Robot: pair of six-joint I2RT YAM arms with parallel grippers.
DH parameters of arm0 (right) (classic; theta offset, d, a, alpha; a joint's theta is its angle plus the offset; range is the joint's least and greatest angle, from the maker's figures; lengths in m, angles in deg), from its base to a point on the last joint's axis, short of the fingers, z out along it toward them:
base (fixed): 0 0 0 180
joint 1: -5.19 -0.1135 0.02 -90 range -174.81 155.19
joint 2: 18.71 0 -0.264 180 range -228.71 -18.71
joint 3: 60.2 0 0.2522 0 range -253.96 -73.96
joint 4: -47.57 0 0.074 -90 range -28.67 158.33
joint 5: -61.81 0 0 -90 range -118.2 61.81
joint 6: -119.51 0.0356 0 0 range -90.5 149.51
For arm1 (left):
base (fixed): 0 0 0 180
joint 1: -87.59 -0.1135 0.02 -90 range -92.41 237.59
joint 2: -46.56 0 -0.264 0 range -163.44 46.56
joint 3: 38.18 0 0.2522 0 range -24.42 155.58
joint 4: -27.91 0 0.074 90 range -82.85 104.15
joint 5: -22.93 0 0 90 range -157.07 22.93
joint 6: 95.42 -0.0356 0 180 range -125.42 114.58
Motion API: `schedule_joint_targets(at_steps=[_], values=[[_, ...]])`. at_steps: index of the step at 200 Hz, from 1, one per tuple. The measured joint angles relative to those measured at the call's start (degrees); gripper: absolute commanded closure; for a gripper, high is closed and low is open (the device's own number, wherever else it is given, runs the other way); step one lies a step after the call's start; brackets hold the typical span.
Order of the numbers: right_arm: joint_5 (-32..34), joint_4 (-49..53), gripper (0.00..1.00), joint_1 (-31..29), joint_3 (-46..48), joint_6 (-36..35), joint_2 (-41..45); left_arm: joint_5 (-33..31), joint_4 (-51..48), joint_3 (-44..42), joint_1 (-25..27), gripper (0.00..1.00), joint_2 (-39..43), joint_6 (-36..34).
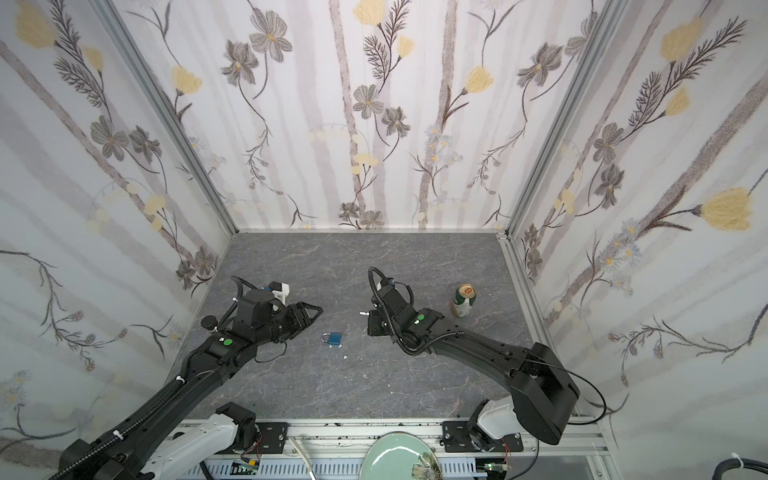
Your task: Unlock with the key
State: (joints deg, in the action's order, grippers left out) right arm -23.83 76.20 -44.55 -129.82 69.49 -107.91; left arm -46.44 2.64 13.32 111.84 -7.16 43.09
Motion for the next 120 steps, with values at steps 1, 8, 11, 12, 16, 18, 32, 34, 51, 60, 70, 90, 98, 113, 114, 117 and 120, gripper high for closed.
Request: schedule_joint_targets(at_steps=[1,8,11,12,16,18,32,34,51,60,70,90,98,113,114,117,120], values=[[-0.04,-0.09,1.0,0.02,-0.09,0.0,0.13,0.11,0.17,0.04,0.04,0.42,-0.02,0.0],[-0.98,-0.46,1.0,0.04,-0.48,-0.22,0.66,0.92,1.95,0.35,0.55,0.43,-0.13,0.04],[-1.33,-0.61,1.0,0.04,-0.61,-0.28,0.83,1.22,2.64,0.46,0.74,0.43,-0.17,0.04],[-1.42,-0.63,1.0,0.04,-0.63,-0.33,0.85,1.4,2.99,0.52,0.85,0.43,-0.24,0.07],[-2.12,-0.79,1.0,0.04,-0.83,-0.59,1.09,1.81,3.87,0.61,1.16,0.43,-0.35,0.09],[-2.47,-0.9,1.0,0.04,-0.9,-0.59,1.18,2.08,4.44,0.66,1.33,0.43,-0.42,0.09],[-4.48,-1.84,1.0,0.11,-1.16,-0.61,1.77,3.45,7.39,1.03,2.54,0.43,-1.22,0.11],[-4.7,-1.95,1.0,0.11,-1.18,-0.61,1.84,3.61,7.89,1.07,2.73,0.42,-1.4,0.11],[-7.45,-3.26,1.0,0.09,-1.46,-0.59,2.45,4.66,11.15,1.57,4.28,0.4,-2.86,0.13],[-8.81,-3.96,1.0,0.07,-1.49,-0.57,2.73,5.11,12.85,1.79,5.25,0.37,-3.72,0.17],[-10.14,-4.9,1.0,-0.02,-1.49,-0.55,2.97,5.55,14.71,1.81,6.32,0.35,-4.55,0.2],[-12.57,-6.19,1.0,-0.02,-1.46,0.07,3.45,5.81,16.7,2.08,7.76,0.38,-5.92,0.37],[-13.44,-6.91,1.0,-0.02,-1.44,0.13,3.56,5.92,17.38,2.16,8.09,0.4,-6.29,0.39],[-14.91,-8.13,1.0,-0.02,-1.14,0.61,3.72,5.9,18.32,2.56,8.81,0.43,-6.75,0.39],[-14.97,-8.22,1.0,-0.02,-1.09,0.72,3.72,5.9,18.4,2.6,8.87,0.43,-6.78,0.39],[-15.15,-8.37,1.0,-0.02,-1.01,0.96,3.74,5.9,18.56,2.67,8.98,0.44,-6.8,0.39],[-15.3,-8.5,1.0,-0.02,-0.92,1.16,3.74,5.92,18.62,2.73,9.09,0.45,-6.82,0.37]])
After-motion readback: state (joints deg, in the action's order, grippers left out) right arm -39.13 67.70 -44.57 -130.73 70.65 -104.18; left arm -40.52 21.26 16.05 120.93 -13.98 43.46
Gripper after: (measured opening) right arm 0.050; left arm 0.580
